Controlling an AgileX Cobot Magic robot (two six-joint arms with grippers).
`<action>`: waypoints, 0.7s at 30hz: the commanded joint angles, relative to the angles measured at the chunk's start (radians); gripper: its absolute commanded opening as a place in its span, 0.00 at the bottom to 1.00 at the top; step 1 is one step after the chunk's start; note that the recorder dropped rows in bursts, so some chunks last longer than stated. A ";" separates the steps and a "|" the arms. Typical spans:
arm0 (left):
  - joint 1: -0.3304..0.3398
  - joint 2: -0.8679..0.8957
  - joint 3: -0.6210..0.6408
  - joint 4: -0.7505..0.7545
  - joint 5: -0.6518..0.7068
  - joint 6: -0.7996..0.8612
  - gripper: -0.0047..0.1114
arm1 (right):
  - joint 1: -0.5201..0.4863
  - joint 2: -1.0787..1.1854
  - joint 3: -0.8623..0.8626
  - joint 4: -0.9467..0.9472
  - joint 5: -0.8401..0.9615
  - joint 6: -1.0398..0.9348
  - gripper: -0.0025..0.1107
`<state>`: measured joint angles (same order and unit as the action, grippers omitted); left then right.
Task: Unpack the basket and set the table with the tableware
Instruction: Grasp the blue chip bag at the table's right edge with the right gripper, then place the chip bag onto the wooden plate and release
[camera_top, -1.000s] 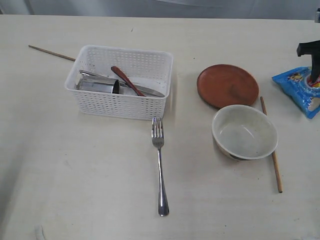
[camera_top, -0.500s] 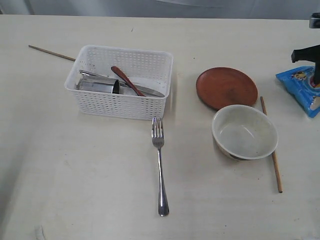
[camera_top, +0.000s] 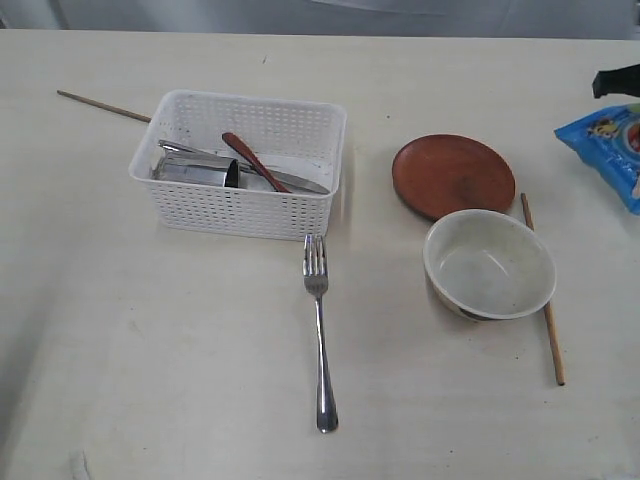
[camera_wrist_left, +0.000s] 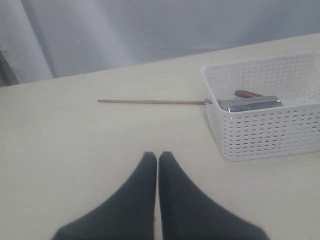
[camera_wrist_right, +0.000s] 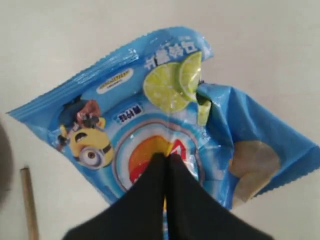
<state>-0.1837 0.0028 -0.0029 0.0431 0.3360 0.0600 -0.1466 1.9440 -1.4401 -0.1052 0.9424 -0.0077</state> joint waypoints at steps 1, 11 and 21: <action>0.006 -0.003 0.003 0.004 -0.007 -0.005 0.05 | -0.001 -0.058 -0.003 0.235 0.000 -0.134 0.02; 0.006 -0.003 0.003 0.004 -0.007 -0.005 0.05 | 0.268 -0.018 -0.003 0.380 -0.070 -0.242 0.02; 0.006 -0.003 0.003 0.004 -0.007 -0.005 0.05 | 0.318 0.065 -0.159 0.325 0.115 -0.188 0.50</action>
<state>-0.1837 0.0028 -0.0029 0.0431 0.3360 0.0600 0.1664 2.0175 -1.5556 0.2121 1.0263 -0.1981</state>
